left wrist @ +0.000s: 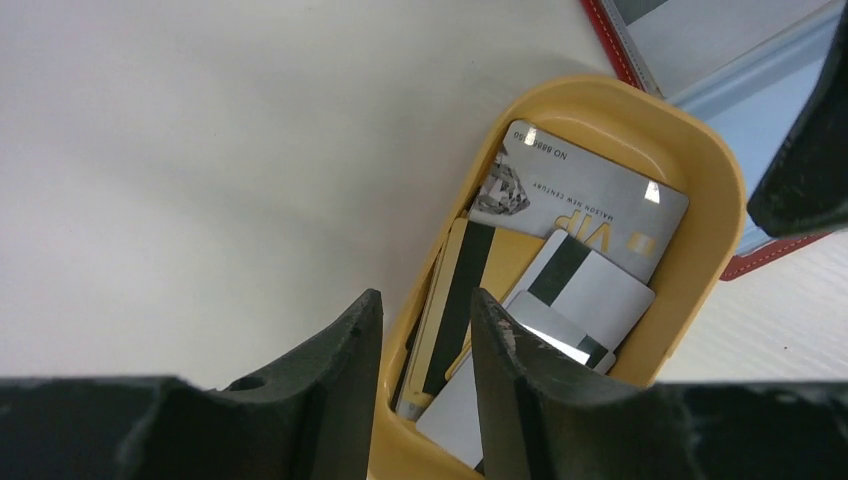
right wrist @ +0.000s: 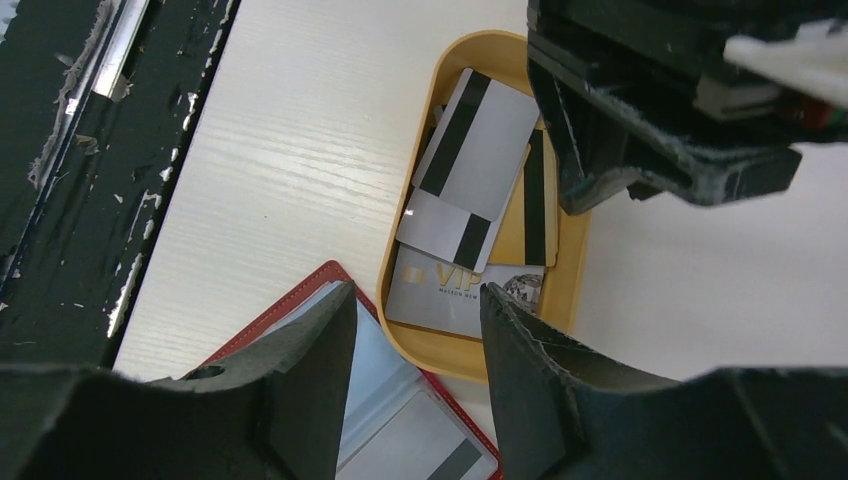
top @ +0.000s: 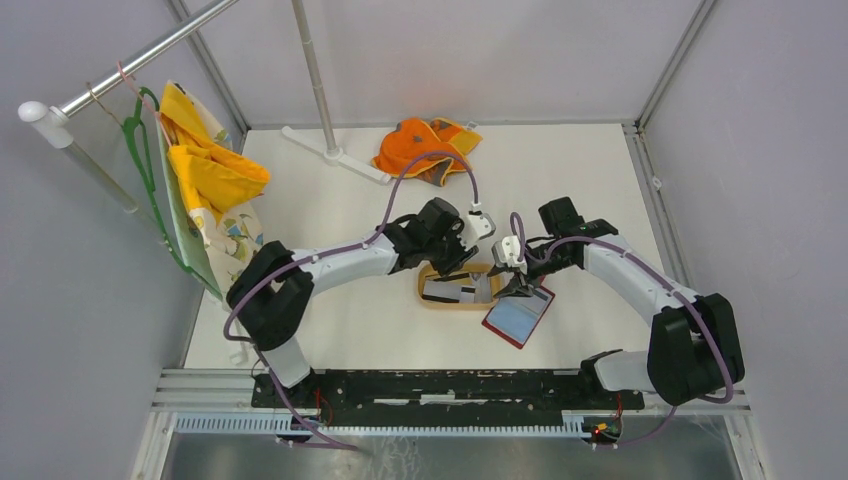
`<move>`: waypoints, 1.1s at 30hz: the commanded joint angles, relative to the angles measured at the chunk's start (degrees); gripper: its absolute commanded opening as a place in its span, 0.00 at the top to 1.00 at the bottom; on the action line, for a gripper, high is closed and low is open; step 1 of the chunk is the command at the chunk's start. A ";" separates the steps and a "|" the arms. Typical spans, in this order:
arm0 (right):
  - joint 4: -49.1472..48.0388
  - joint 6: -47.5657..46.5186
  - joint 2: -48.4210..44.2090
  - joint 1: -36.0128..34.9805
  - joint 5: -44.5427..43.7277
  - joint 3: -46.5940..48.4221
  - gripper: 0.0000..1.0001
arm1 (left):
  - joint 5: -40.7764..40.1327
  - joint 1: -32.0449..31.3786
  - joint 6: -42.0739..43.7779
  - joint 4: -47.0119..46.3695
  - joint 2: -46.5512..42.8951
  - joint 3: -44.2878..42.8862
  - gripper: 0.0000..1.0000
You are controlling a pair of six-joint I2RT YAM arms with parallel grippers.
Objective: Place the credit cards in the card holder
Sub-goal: Move the storage box to the center of the board.
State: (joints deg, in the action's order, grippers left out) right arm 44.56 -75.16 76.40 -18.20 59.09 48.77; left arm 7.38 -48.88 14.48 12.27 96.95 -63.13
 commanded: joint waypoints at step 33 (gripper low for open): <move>-7.12 9.02 0.34 2.15 7.02 -1.14 0.47 | -21.50 0.42 -23.36 -0.97 -10.70 10.45 0.98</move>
State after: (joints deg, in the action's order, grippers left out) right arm 46.35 -75.68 76.99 -16.32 61.84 49.32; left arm -4.38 -48.36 3.55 12.12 90.59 -53.76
